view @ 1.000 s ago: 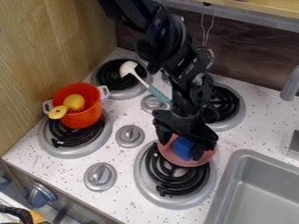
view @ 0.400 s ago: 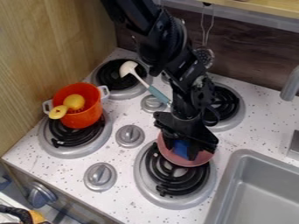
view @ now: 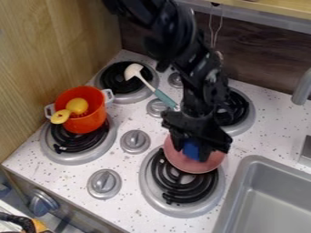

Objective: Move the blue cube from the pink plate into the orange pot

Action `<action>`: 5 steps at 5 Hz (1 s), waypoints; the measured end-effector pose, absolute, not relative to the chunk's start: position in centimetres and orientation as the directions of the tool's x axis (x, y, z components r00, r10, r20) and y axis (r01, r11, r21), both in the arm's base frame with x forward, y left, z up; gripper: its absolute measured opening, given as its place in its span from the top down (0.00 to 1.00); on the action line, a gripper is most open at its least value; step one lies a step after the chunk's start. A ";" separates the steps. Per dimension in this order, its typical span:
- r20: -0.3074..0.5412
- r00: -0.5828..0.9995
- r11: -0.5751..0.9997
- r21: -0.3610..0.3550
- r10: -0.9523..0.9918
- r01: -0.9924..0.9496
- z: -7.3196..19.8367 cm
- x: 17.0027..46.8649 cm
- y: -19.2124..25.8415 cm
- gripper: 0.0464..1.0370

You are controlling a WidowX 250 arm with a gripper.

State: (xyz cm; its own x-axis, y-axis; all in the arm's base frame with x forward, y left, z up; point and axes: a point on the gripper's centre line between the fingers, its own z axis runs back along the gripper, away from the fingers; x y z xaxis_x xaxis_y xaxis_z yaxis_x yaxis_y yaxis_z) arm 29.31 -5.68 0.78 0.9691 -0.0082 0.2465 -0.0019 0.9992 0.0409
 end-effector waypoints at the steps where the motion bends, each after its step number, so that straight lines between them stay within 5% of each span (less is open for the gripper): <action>1: 0.274 0.962 0.997 0.074 0.009 -0.031 3.7 29.0 -4.9 0.45; 5: 0.382 0.903 0.938 0.197 0.195 -0.286 6.4 28.5 8.5 0.45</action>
State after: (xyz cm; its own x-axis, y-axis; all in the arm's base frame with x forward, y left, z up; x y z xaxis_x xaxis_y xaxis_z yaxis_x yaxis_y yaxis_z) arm 28.49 8.55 6.36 0.9034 0.1950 0.3819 -0.2859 0.9377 0.1973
